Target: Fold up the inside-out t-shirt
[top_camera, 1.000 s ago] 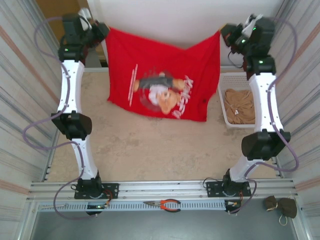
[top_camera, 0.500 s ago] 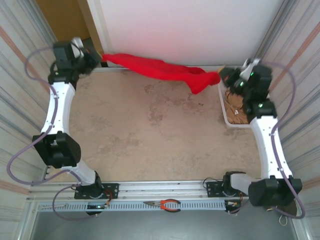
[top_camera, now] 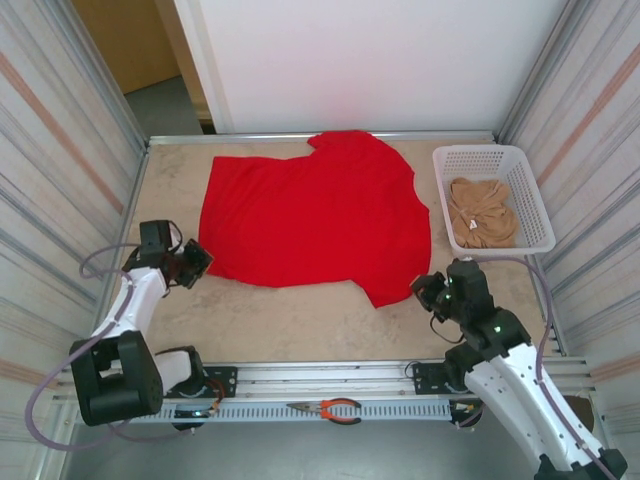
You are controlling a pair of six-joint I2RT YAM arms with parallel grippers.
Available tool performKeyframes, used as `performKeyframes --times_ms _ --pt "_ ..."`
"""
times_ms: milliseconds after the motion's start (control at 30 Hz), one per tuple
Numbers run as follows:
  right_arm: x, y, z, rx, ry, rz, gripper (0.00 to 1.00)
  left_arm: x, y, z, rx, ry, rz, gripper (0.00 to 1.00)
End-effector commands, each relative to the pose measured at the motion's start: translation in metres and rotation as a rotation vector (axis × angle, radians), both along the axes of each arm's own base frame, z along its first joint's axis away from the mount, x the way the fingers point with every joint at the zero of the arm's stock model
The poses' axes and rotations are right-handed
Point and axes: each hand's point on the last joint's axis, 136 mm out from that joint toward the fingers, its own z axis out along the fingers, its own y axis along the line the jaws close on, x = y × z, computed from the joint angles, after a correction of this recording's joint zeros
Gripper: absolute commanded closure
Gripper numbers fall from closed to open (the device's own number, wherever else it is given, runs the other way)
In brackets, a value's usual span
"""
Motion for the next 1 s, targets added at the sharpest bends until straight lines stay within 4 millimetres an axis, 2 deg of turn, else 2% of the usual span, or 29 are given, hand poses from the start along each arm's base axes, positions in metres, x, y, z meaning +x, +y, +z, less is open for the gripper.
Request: performKeyframes --times_ms 0,333,567,767,967 --pt "-0.018 -0.016 -0.014 -0.042 0.081 -0.069 1.00 -0.010 0.007 0.002 0.036 -0.004 0.025 1.00" --pt "-0.037 -0.027 -0.002 -0.063 0.087 -0.083 1.00 -0.043 0.016 0.007 0.103 0.010 0.059 1.00" --pt "-0.043 -0.029 0.027 -0.012 0.032 -0.097 1.00 -0.056 0.018 0.015 0.123 0.006 0.058 1.00" --pt "-0.024 -0.022 0.047 -0.027 -0.029 -0.080 1.00 -0.049 0.025 0.023 0.160 -0.021 0.053 1.00" --pt "0.012 -0.016 0.063 -0.128 -0.094 -0.052 1.00 -0.018 0.026 0.022 0.152 -0.016 -0.008 0.99"
